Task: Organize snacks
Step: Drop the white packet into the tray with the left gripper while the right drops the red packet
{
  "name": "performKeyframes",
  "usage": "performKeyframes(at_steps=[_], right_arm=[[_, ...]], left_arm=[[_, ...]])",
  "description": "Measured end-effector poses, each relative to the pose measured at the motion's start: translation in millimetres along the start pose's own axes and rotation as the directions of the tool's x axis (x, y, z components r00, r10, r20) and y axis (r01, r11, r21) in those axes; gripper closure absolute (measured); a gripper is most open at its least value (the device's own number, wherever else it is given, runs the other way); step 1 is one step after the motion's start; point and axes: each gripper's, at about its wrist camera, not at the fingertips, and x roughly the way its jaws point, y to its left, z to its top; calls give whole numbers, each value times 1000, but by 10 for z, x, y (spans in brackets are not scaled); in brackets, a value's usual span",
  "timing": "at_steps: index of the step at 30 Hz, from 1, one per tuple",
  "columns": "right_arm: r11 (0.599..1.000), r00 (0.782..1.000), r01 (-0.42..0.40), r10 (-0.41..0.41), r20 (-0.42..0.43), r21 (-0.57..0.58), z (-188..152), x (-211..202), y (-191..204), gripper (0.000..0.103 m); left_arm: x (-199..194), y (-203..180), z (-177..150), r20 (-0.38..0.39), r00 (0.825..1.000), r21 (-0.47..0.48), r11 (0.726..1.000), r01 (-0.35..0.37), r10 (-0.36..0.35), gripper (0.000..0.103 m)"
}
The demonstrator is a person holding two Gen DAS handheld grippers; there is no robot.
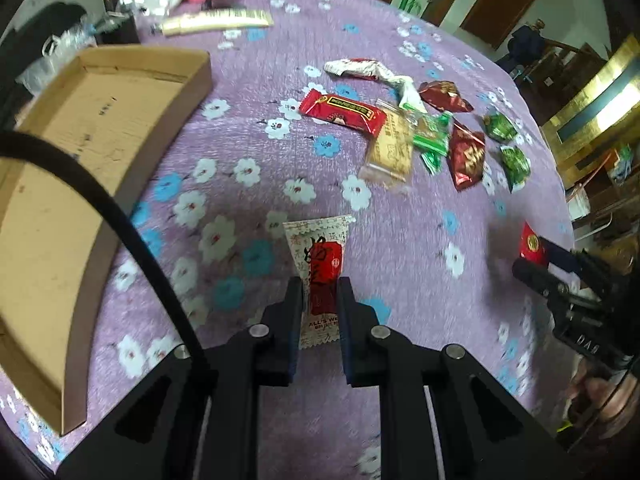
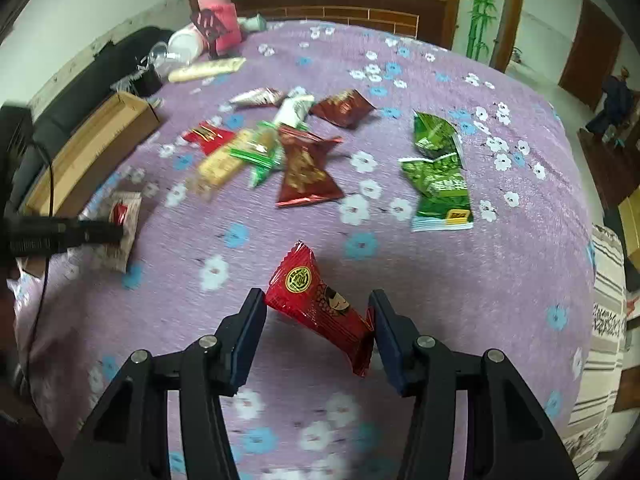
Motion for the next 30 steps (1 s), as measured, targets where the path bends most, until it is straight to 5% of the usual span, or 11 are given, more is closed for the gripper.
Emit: performKeyframes(at_steps=[13, 22, 30], right_arm=[[990, 989, -142, 142, 35, -12, 294, 99, 1084, 50], [972, 972, -208, 218, 92, -105, 1095, 271, 1949, 50], [971, 984, -157, 170, 59, -180, 1694, 795, 2491, 50]], left_arm=[[-433, 600, -82, 99, 995, -37, 999, -22, 26, 85], [-784, 1360, 480, 205, 973, -85, 992, -93, 109, 84], [-383, 1960, 1125, 135, 973, -51, 982, -181, 186, 84]])
